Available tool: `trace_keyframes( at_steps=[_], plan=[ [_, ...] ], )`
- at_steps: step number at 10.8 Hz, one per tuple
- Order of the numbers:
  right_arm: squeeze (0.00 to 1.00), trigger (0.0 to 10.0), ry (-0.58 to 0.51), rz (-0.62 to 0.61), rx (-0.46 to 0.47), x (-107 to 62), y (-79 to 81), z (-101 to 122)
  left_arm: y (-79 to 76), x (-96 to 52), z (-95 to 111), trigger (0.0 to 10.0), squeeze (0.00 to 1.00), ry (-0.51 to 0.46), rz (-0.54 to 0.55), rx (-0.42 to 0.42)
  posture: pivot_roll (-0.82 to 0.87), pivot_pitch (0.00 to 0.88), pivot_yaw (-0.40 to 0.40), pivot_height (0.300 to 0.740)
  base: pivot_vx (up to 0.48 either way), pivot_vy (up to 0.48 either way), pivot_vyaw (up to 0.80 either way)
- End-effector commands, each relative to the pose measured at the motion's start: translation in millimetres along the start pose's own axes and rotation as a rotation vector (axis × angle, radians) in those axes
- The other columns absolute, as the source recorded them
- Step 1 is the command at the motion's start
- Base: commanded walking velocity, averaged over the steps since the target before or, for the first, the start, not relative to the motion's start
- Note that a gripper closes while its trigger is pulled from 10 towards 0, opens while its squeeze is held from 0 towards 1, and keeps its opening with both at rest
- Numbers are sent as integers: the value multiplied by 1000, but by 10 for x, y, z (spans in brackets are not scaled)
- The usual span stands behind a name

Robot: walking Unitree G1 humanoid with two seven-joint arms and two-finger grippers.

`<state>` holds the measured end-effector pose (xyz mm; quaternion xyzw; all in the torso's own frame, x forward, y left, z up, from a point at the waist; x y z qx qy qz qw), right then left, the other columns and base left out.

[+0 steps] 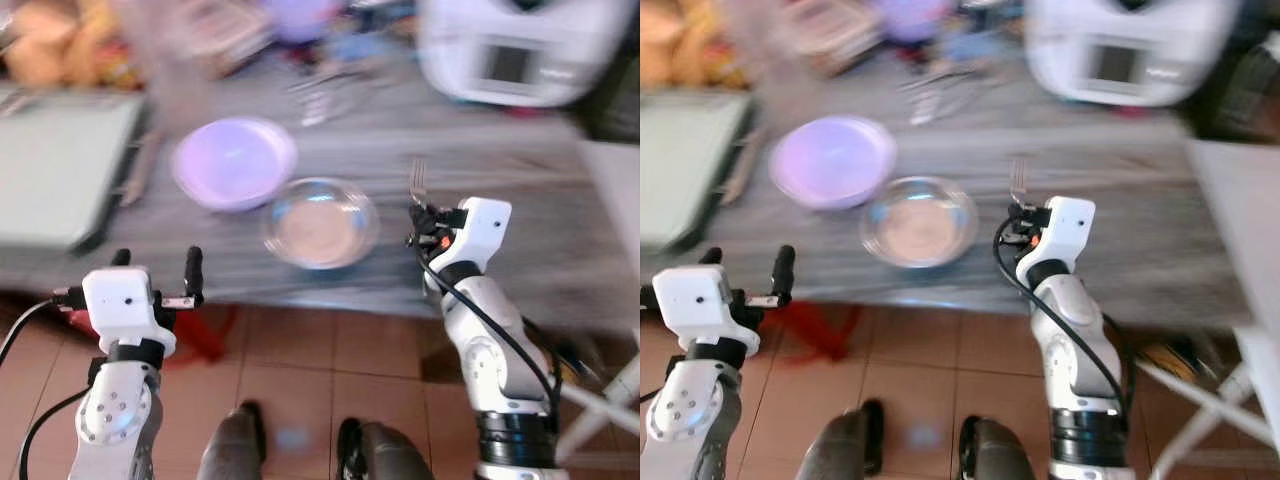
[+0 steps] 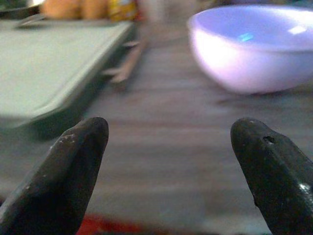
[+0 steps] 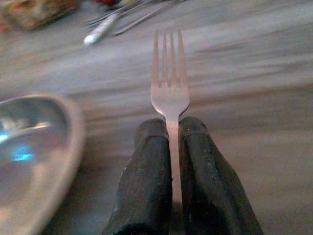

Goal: Setting the table

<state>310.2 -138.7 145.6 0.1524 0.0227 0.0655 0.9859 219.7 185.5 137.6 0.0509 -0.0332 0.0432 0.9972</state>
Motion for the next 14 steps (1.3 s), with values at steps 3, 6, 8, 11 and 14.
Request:
trace_keyframes(
  at_steps=[3, 6, 8, 11, 14],
  plan=[
    [0, 10000, 46, -83, 58, -12, -125, -52, 13, -9, -44, 10000, 0, 29, 2, 3, 4, 262, -27, 740, 0, 0, 0],
    [0, 10000, 132, -85, 54, 74, -98, -146, -7, 7, -41, 10000, 0, 26, -2, -1, 7, 261, -35, 740, 0, 0, 0],
    [0, 10000, 147, -64, 75, 140, -35, -136, -23, 13, -45, 10000, 0, 26, -5, -5, 7, 257, -38, 740, 0, 0, 0],
    [0, 10000, 260, -30, 36, 116, 68, -306, -51, 49, -33, 10000, 0, 18, -11, -10, 5, 255, -39, 740, 0, 0, 0],
    [0, 10000, 335, -1, -17, 84, 138, -399, -79, 58, -35, 10000, 0, 17, -21, -15, 4, 255, -43, 740, 0, 0, 0]
  ],
)
Point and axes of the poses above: a point about 5 cm out from each wrist's last joint towards the gripper, its own x axis pointing out of the wrist towards the gripper, its own z axis along the axis of the wrist's last joint, y = z × x, the point moved 1 cm from there along x, pointing out of the wrist towards the gripper, and after that the axes turned 3 degrees about x, right-handed, at the moved point
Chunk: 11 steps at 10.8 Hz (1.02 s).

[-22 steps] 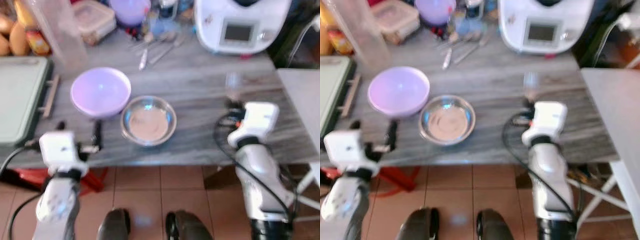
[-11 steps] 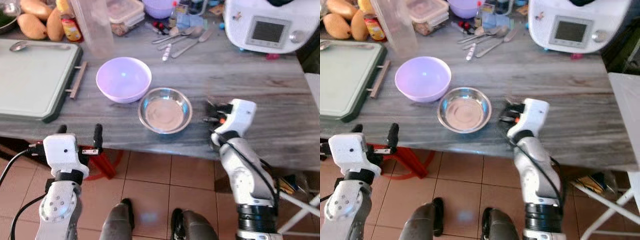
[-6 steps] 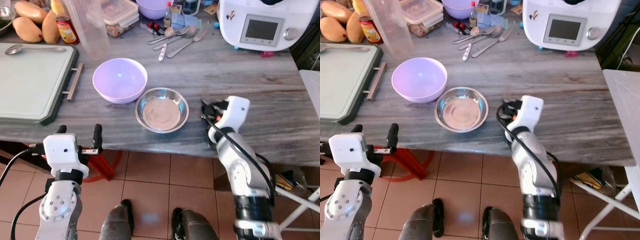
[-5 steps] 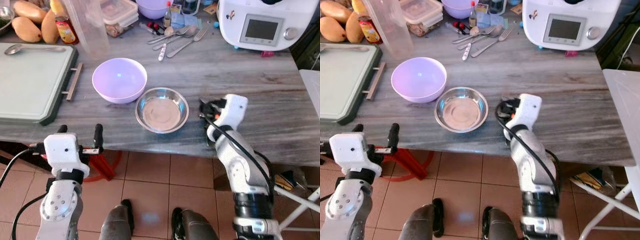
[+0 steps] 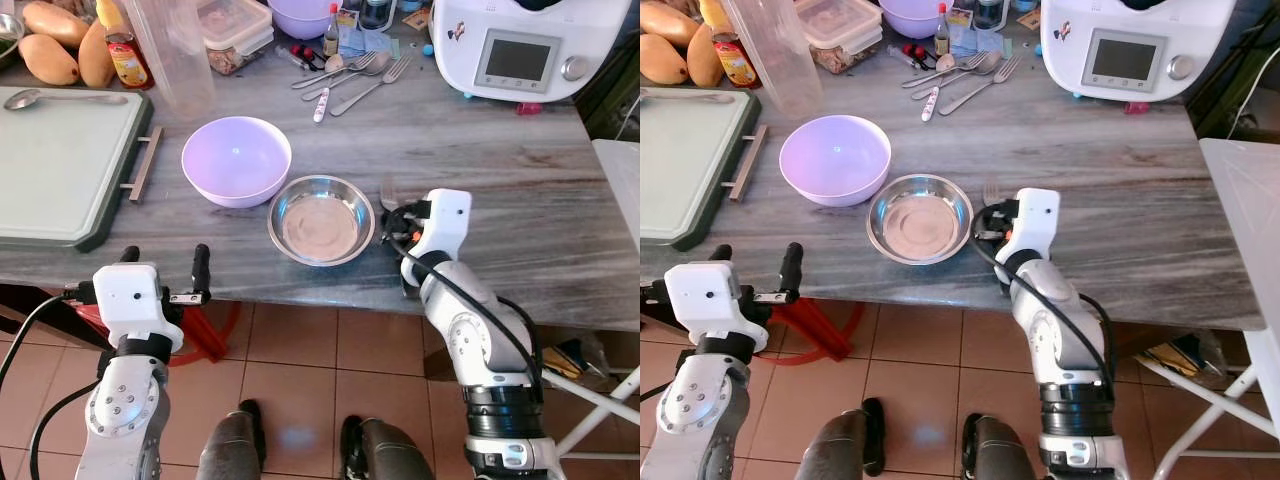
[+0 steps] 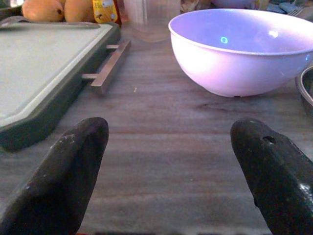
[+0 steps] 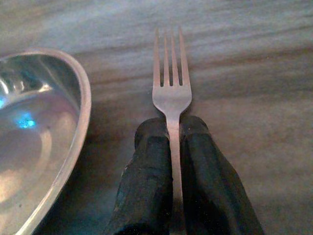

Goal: Setting the table

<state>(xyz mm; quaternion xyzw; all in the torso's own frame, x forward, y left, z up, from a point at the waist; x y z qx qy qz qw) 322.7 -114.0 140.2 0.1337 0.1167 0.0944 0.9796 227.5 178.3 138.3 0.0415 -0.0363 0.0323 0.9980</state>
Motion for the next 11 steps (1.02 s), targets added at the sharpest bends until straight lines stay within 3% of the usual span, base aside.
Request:
trace_keyframes(
  at_steps=[1, 11],
  plan=[
    [0, 10000, 151, -42, -10, -30, -66, -312, -3, -13, -46, 10000, 0, 24, 1, 4, 4, 254, -44, 740, 0, 0, 0],
    [0, 10000, 170, -90, -28, 7, -124, -359, -34, 11, -42, 10000, 0, 19, -6, -2, 6, 252, -47, 740, 0, 0, 0]
  ],
)
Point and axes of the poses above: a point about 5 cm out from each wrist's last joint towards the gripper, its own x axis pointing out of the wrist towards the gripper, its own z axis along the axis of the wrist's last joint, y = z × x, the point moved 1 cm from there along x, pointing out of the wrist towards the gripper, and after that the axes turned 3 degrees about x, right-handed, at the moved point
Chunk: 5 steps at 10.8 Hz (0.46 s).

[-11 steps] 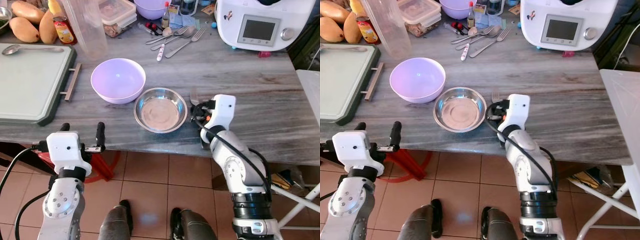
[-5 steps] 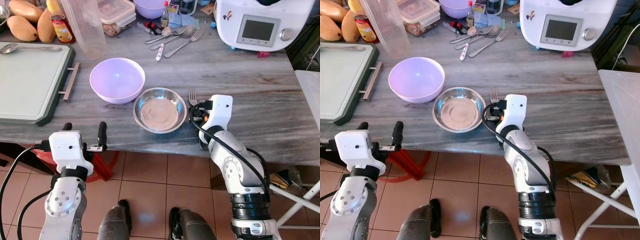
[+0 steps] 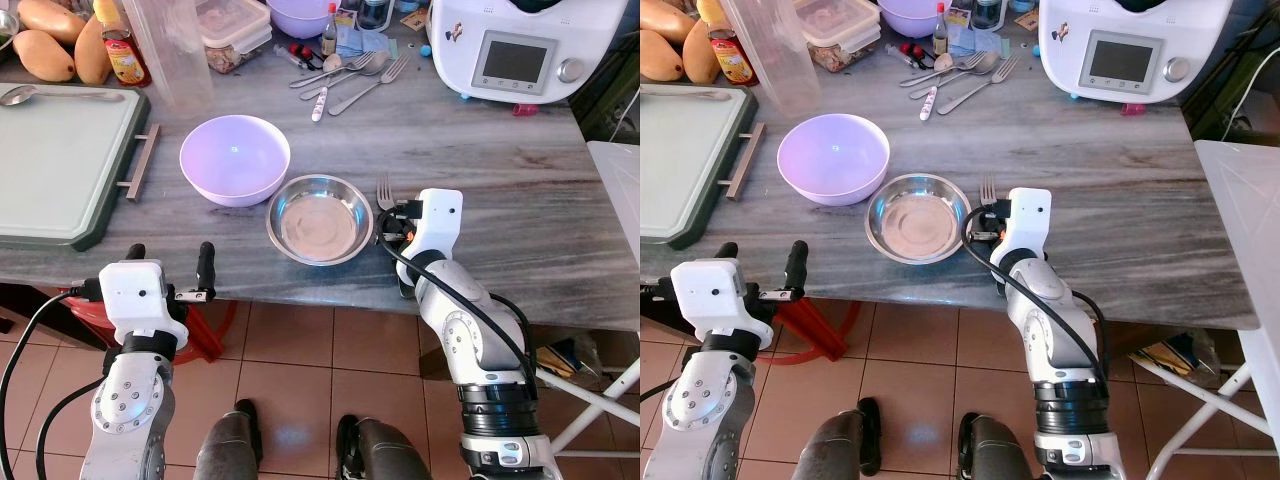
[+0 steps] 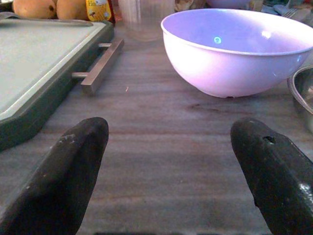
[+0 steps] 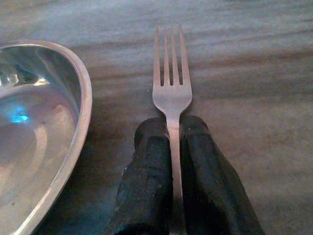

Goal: Setting the table

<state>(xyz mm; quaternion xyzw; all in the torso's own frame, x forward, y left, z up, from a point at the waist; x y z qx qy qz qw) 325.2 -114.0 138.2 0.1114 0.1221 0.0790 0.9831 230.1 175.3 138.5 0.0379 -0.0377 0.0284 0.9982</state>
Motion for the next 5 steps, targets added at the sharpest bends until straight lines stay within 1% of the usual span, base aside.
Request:
trace_keyframes(
  at_steps=[1, 5],
  plan=[
    [86, 10000, 143, -71, 12, -8, -140, -339, -2, -14, -39, 10000, 0, 20, 1, 9, 13, 255, -45, 740, 0, 0, 0],
    [98, 10000, 119, -97, 38, 26, -116, -321, -1, -13, -25, 10000, 0, 16, -4, 11, 23, 256, -43, 740, 0, 0, 0]
  ],
)
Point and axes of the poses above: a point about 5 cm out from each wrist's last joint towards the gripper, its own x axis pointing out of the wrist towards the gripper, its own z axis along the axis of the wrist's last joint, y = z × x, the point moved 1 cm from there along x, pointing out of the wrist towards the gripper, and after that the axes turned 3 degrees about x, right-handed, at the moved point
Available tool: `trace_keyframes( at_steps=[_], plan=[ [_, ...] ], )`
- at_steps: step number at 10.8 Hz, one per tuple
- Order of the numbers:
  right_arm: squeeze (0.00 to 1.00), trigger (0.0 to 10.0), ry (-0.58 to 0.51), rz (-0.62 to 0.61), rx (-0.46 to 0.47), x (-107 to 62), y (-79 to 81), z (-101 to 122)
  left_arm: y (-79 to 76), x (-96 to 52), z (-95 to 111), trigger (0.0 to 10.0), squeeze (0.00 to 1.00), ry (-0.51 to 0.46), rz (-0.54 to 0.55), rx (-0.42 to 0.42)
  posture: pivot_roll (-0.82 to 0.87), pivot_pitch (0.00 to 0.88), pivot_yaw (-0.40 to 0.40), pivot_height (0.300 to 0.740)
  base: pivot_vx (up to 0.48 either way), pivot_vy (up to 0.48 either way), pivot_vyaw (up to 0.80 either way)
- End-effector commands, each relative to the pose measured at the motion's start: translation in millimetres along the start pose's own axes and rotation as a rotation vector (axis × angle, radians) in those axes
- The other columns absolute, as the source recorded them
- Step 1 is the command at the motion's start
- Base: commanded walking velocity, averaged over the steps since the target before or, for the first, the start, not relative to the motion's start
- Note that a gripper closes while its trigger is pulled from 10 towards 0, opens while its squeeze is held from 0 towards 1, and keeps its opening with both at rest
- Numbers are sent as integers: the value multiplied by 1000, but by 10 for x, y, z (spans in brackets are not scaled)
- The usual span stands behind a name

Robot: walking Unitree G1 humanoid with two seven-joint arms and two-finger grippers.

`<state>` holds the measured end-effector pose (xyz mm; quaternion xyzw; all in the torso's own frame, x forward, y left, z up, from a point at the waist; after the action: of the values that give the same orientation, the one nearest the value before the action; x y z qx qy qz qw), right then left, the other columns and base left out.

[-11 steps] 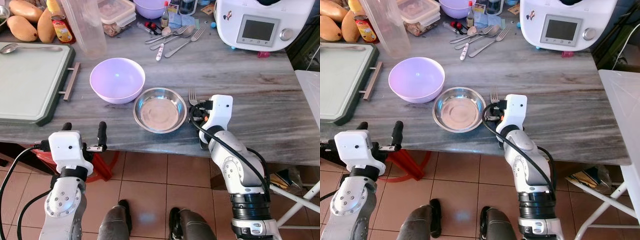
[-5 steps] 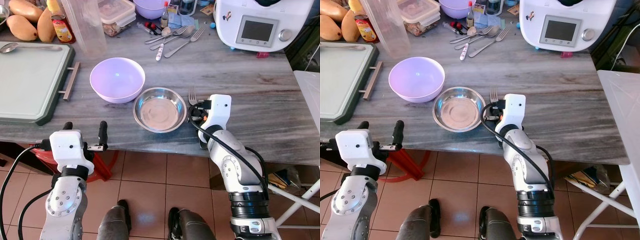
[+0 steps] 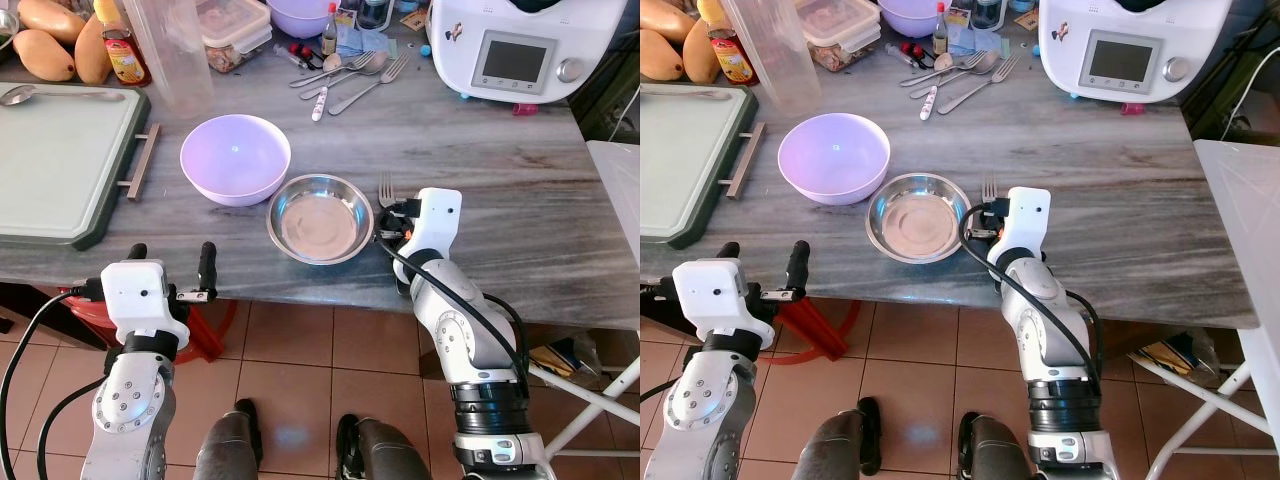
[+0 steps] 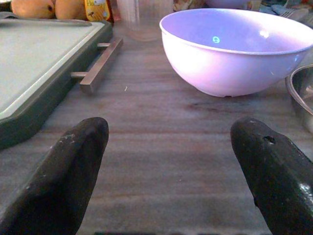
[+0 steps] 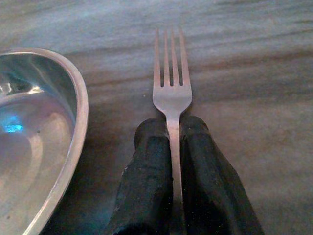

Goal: Setting the table

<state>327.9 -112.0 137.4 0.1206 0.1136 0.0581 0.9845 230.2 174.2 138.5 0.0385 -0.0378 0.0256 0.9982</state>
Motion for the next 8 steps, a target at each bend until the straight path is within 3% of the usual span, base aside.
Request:
trace_keyframes(
  at_steps=[1, 2, 3, 8],
  plan=[
    [94, 10000, 140, -66, 13, -6, -139, -319, 12, -15, -26, 10000, 0, 16, 3, 11, 24, 256, -44, 740, 0, 0, 0],
    [757, 10000, 138, -63, 19, -4, -136, -320, 12, -15, -26, 10000, 0, 16, 3, 11, 24, 255, -43, 740, 0, 0, 0],
    [1000, 10000, 133, -60, 25, -4, -135, -315, 9, -13, -24, 10000, 0, 15, 1, 10, 22, 255, -43, 740, 0, 0, 0],
    [1000, 10000, 108, -68, -13, -33, -173, -247, 4, -9, -25, 10000, 0, 15, -1, 9, 21, 254, -43, 740, 0, 0, 0]
  ],
)
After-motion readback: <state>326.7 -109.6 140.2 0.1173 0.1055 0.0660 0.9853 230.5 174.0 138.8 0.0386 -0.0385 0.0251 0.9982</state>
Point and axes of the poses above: a point about 5 cm out from each wrist's last joint towards the gripper, its own x axis pointing out of the wrist towards the gripper, its own z axis along the axis of the wrist's last joint, y = z × x, the point moved 1 cm from there along x, pointing out of the wrist towards the gripper, and after that the axes turned 3 degrees about x, right-handed, at the moved point
